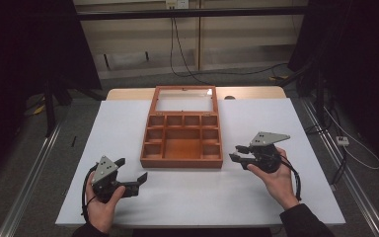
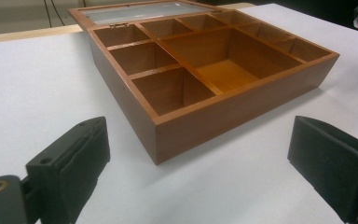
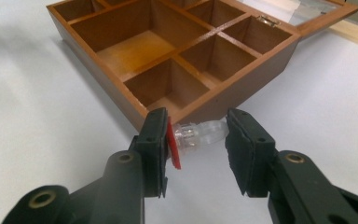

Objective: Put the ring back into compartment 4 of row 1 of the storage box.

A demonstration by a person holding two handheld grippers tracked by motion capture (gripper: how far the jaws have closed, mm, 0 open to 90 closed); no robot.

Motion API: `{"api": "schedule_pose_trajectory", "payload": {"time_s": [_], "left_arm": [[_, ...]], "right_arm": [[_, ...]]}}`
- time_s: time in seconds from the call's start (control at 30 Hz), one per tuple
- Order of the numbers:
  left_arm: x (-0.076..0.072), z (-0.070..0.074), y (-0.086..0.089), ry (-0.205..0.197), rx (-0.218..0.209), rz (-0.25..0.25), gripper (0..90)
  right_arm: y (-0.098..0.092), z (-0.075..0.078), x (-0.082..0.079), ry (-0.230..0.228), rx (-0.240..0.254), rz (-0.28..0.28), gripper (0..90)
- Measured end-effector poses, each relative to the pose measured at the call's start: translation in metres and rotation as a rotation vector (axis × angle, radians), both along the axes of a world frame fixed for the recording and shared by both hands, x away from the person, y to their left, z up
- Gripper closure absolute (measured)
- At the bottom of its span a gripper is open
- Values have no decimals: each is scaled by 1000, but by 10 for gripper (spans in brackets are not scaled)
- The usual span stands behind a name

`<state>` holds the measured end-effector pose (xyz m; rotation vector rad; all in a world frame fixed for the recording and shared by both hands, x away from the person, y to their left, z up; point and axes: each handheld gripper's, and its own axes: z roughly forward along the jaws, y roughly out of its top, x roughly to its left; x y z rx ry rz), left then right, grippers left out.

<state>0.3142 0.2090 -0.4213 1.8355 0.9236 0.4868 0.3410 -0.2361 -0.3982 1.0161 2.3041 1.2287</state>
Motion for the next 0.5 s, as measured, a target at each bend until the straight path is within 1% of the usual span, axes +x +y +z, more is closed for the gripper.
{"api": "schedule_pose_trajectory", "payload": {"time_s": [0.5], "left_arm": [[0, 0, 0, 4, 1, 1, 55]], "right_arm": [[6, 11, 16, -24, 14, 5, 601]]}}
